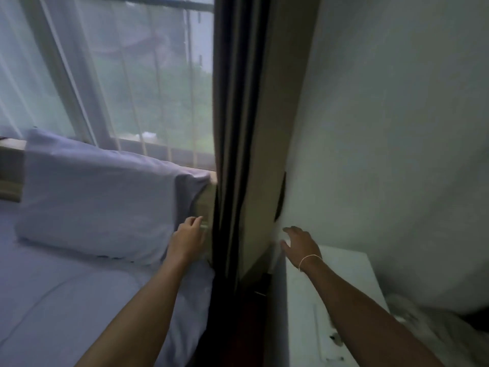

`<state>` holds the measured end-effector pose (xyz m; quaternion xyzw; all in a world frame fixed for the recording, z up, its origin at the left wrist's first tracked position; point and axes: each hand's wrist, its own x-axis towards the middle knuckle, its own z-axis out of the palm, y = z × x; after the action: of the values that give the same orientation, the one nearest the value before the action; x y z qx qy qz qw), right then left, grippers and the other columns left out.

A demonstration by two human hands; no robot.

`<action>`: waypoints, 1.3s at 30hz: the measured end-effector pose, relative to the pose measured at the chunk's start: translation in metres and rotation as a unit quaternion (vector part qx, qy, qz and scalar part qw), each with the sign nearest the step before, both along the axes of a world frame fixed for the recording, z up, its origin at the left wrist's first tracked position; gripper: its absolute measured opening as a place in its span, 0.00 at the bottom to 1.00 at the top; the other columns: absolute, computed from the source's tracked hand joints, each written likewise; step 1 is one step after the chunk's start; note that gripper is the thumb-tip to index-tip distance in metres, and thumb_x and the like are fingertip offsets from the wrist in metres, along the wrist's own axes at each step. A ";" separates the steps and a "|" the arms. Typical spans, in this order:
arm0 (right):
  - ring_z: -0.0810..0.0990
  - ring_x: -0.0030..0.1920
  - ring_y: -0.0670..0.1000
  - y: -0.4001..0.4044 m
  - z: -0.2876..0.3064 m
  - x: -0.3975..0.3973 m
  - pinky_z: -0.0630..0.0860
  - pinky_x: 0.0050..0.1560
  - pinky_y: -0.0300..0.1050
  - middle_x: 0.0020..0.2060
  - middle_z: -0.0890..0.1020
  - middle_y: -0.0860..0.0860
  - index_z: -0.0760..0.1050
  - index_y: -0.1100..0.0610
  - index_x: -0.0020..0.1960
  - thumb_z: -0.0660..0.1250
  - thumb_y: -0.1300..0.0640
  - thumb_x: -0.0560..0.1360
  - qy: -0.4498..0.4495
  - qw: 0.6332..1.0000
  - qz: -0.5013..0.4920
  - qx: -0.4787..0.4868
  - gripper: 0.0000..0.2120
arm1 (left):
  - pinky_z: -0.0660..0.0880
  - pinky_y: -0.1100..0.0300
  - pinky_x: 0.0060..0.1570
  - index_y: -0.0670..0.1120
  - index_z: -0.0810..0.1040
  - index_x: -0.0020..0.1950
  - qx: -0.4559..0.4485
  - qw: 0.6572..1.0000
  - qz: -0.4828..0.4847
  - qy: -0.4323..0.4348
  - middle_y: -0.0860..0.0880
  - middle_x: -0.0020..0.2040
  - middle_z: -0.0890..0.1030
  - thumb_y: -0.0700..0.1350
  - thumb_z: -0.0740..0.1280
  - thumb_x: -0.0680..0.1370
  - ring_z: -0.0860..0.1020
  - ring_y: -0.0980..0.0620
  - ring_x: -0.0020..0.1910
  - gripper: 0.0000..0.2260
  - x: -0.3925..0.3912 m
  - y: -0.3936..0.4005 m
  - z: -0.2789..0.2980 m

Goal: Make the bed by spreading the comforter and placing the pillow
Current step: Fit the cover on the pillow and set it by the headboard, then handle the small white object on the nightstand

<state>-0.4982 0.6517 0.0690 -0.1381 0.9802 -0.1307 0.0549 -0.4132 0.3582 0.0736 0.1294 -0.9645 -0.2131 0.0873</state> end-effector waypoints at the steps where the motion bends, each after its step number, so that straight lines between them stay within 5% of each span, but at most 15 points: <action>1: 0.68 0.67 0.59 0.023 -0.006 0.003 0.69 0.66 0.53 0.70 0.68 0.54 0.65 0.52 0.71 0.58 0.47 0.78 -0.009 1.000 -0.010 0.008 0.22 | 0.75 0.47 0.53 0.44 0.66 0.71 -0.001 1.000 -0.012 -0.010 0.43 0.68 0.70 0.46 0.61 0.78 0.74 0.39 0.59 0.21 -0.005 0.019 -0.007; 9: 0.65 0.70 0.54 0.215 -0.081 0.018 0.65 0.69 0.50 0.72 0.66 0.51 0.62 0.50 0.72 0.59 0.46 0.78 -0.087 0.992 -0.085 0.034 0.24 | 0.74 0.52 0.53 0.44 0.67 0.68 0.046 0.989 -0.085 -0.114 0.42 0.64 0.72 0.49 0.59 0.80 0.75 0.41 0.57 0.18 -0.030 0.192 -0.073; 15: 0.66 0.68 0.53 0.294 -0.151 0.033 0.65 0.69 0.47 0.69 0.69 0.51 0.63 0.51 0.72 0.59 0.50 0.78 -0.164 0.982 -0.094 0.012 0.22 | 0.68 0.50 0.64 0.47 0.57 0.76 0.103 0.965 -0.089 -0.224 0.43 0.72 0.65 0.52 0.58 0.80 0.67 0.42 0.68 0.26 -0.012 0.295 -0.145; 22: 0.66 0.70 0.53 0.295 -0.222 0.058 0.64 0.69 0.46 0.70 0.70 0.53 0.62 0.52 0.73 0.59 0.57 0.78 -0.208 0.967 -0.106 -0.102 0.24 | 0.55 0.53 0.73 0.47 0.49 0.77 0.103 0.947 -0.093 -0.290 0.44 0.78 0.53 0.53 0.57 0.80 0.53 0.46 0.76 0.29 0.017 0.359 -0.223; 28: 0.52 0.77 0.50 0.283 -0.270 0.088 0.54 0.75 0.47 0.77 0.52 0.51 0.48 0.49 0.77 0.56 0.50 0.80 -0.217 0.960 -0.105 -0.145 0.29 | 0.44 0.53 0.74 0.46 0.41 0.77 0.094 0.958 -0.094 -0.255 0.44 0.78 0.43 0.53 0.52 0.82 0.45 0.48 0.77 0.30 0.033 0.410 -0.269; 32: 0.47 0.77 0.47 0.274 -0.278 0.100 0.55 0.71 0.40 0.78 0.45 0.49 0.44 0.50 0.77 0.57 0.53 0.79 -0.227 0.948 -0.116 -0.191 0.32 | 0.43 0.54 0.75 0.44 0.40 0.76 0.130 0.960 -0.064 -0.240 0.44 0.78 0.44 0.52 0.53 0.82 0.44 0.49 0.77 0.30 0.048 0.438 -0.284; 39: 0.67 0.70 0.49 0.262 -0.258 0.097 0.60 0.58 0.29 0.77 0.52 0.51 0.48 0.51 0.77 0.59 0.62 0.78 -0.276 0.890 -0.230 -0.278 0.32 | 0.50 0.51 0.74 0.45 0.43 0.77 0.215 0.950 0.009 -0.229 0.42 0.78 0.47 0.46 0.58 0.80 0.48 0.44 0.77 0.31 0.043 0.461 -0.282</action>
<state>-0.4011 0.9141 -0.1888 0.1237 0.8531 -0.4401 0.2513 -0.3705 0.8193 -0.2087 0.1989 -0.8889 -0.3789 -0.1635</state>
